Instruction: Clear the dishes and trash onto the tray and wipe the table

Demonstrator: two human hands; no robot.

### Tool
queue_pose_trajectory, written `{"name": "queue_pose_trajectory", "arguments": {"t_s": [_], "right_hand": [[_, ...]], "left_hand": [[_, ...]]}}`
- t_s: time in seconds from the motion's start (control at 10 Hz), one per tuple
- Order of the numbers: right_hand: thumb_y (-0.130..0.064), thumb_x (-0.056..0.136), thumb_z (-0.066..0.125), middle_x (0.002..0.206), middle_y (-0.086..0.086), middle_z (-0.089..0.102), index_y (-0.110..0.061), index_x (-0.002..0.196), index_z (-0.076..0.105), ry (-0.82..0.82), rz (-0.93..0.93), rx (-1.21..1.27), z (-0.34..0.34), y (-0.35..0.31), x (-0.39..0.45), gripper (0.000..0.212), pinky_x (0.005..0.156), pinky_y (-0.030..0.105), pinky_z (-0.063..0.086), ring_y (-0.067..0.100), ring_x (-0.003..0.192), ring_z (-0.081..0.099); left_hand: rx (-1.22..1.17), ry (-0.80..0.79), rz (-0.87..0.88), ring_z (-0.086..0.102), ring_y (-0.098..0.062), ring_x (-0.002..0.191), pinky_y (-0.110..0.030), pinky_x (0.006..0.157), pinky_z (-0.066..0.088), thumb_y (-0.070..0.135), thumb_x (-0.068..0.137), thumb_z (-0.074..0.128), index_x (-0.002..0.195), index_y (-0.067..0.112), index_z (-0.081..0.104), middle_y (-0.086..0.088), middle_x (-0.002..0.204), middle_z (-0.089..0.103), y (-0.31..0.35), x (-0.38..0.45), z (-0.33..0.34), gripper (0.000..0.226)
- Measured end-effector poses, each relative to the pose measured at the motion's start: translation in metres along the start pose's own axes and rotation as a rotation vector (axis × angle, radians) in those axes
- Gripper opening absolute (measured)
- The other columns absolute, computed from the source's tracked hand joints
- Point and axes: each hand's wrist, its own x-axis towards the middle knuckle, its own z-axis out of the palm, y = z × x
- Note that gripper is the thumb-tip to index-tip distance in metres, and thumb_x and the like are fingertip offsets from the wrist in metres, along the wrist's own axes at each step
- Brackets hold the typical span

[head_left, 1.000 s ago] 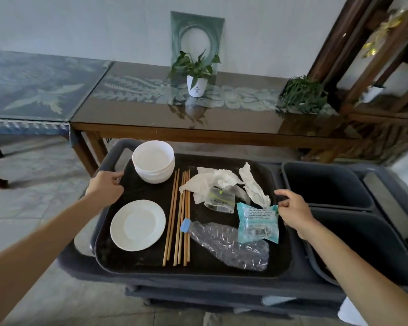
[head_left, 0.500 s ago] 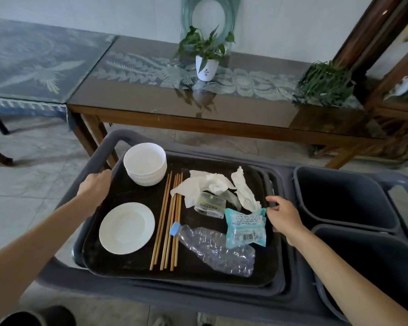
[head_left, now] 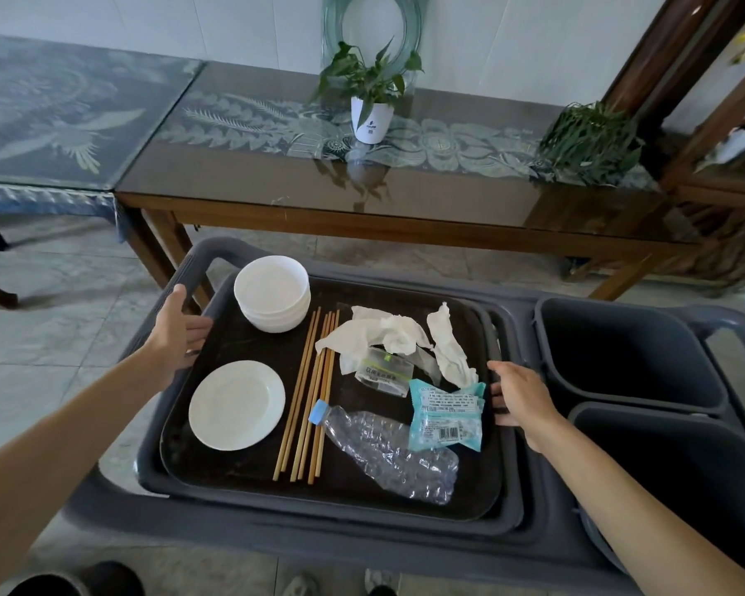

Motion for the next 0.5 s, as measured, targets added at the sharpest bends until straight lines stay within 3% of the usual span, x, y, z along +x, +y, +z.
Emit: {"name": "queue_pose_trajectory", "arguments": {"t_s": [0.1, 0.3, 0.4, 0.5], "right_hand": [[-0.032, 0.103, 0.052, 0.097, 0.007, 0.069, -0.021, 0.124, 0.066, 0.018, 0.017, 0.039, -0.001, -0.003, -0.003, 0.028, 0.053, 0.029, 0.052, 0.02, 0.08, 0.07], [-0.053, 0.107, 0.036, 0.109, 0.018, 0.068, -0.019, 0.137, 0.063, -0.09, 0.099, 0.123, -0.011, -0.013, -0.014, 0.053, 0.08, 0.044, 0.056, 0.035, 0.096, 0.069], [-0.062, 0.106, 0.03, 0.117, 0.024, 0.066, -0.021, 0.142, 0.059, -0.117, 0.133, 0.213, -0.016, -0.021, -0.022, 0.062, 0.085, 0.048, 0.056, 0.04, 0.1, 0.067], [-0.065, 0.105, 0.031, 0.135, 0.024, 0.062, -0.024, 0.148, 0.054, -0.071, 0.084, 0.181, -0.02, -0.035, -0.04, 0.064, 0.088, 0.05, 0.057, 0.041, 0.106, 0.066]], "left_hand": [[-0.022, -0.025, 0.012, 0.041, -0.033, 0.144, -0.048, 0.123, 0.024, 0.071, 0.099, 0.018, 0.144, 0.003, 0.052, -0.016, 0.155, 0.046, -0.002, -0.001, -0.002, 0.088], [-0.193, -0.13, -0.003, 0.03, -0.029, 0.151, -0.045, 0.126, 0.013, 0.073, 0.097, 0.018, 0.15, 0.001, 0.043, -0.015, 0.161, 0.038, -0.012, -0.005, -0.017, 0.094], [-0.187, -0.145, 0.025, 0.028, -0.029, 0.152, -0.046, 0.127, 0.012, 0.072, 0.098, 0.019, 0.151, 0.002, 0.042, -0.015, 0.161, 0.037, -0.015, -0.011, -0.016, 0.09], [0.018, -0.063, 0.168, 0.037, -0.035, 0.146, -0.054, 0.122, 0.025, 0.065, 0.102, 0.028, 0.152, 0.012, 0.041, -0.017, 0.157, 0.042, -0.012, -0.03, -0.013, 0.074]]}}
